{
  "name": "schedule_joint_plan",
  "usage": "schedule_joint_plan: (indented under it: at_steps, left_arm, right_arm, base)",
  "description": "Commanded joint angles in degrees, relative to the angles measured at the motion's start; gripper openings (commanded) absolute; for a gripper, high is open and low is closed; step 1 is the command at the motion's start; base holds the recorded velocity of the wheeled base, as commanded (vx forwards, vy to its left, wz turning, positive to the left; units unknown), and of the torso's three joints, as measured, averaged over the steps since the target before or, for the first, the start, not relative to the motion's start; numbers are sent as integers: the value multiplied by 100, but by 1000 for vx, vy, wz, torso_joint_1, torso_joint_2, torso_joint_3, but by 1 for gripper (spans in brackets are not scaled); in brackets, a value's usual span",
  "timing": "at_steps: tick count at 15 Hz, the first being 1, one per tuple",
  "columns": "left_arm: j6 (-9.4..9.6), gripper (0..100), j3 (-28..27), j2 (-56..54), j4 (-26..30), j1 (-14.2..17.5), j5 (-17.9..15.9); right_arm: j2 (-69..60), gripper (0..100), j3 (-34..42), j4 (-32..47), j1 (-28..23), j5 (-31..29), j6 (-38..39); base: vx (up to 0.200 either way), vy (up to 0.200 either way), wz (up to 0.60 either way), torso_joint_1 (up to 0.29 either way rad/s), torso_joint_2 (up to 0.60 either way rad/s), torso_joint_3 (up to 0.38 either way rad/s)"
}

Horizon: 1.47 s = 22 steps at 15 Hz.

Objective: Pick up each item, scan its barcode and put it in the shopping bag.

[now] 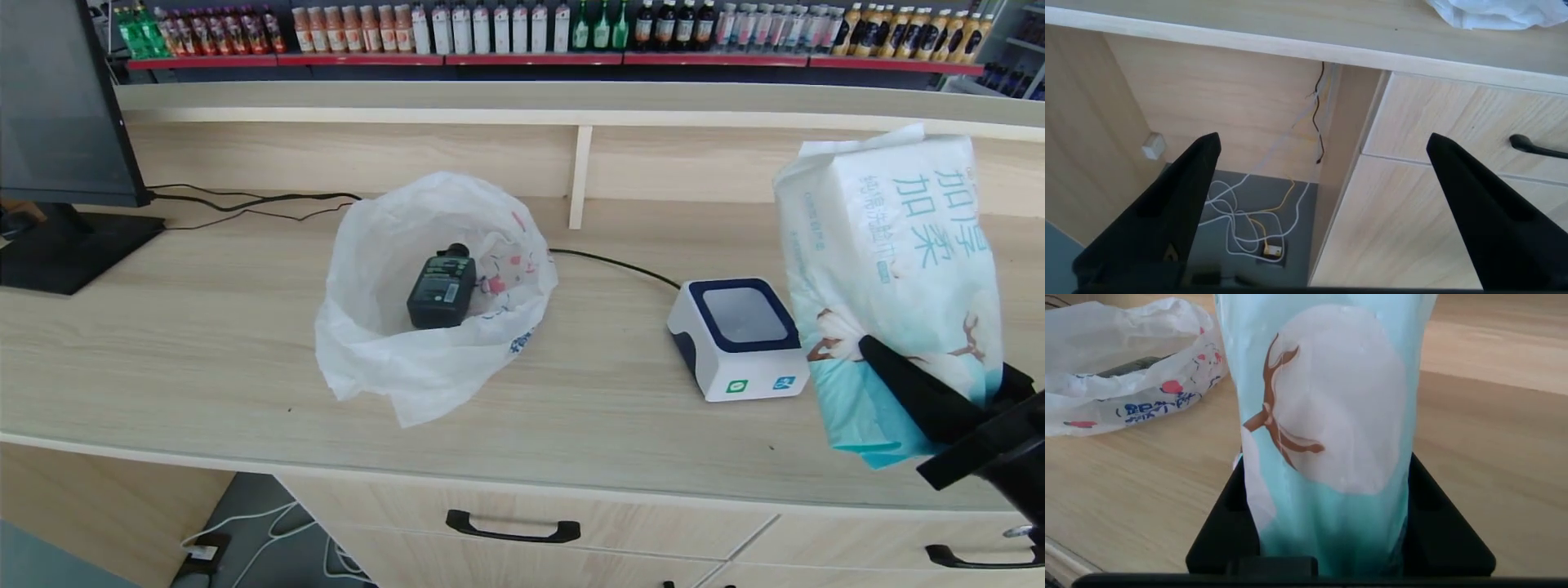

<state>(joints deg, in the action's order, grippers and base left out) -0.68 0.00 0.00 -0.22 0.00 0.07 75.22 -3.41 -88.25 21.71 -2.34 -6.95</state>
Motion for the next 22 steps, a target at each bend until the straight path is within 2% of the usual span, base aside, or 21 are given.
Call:
schedule_joint_plan:
  at_steps: [1,6,10,19,22]
  left_arm:
    - [-2,100,0,0,-4,0,1]
    - [-2,100,0,0,-13,0,1]
    - [-2,100,0,0,-13,0,1]
    - [-2,100,0,0,-13,0,1]
    - [-2,100,0,0,-13,0,1]
  right_arm:
    - [116,0,-133,-17,149,-337,1]
    - [608,0,-520,-17,211,-548,-210]
    - [775,0,-529,-26,817,-1401,-263]
    - [837,0,-327,97,958,-1392,-193]
    - [890,0,-379,211,967,-1392,168]
  base:
    - [0,0,0,0,0,0]
    - [0,0,0,0,0,0]
    - [0,0,0,0,0,0]
    - [0,0,0,0,0,0]
    - [0,0,0,0,0,0]
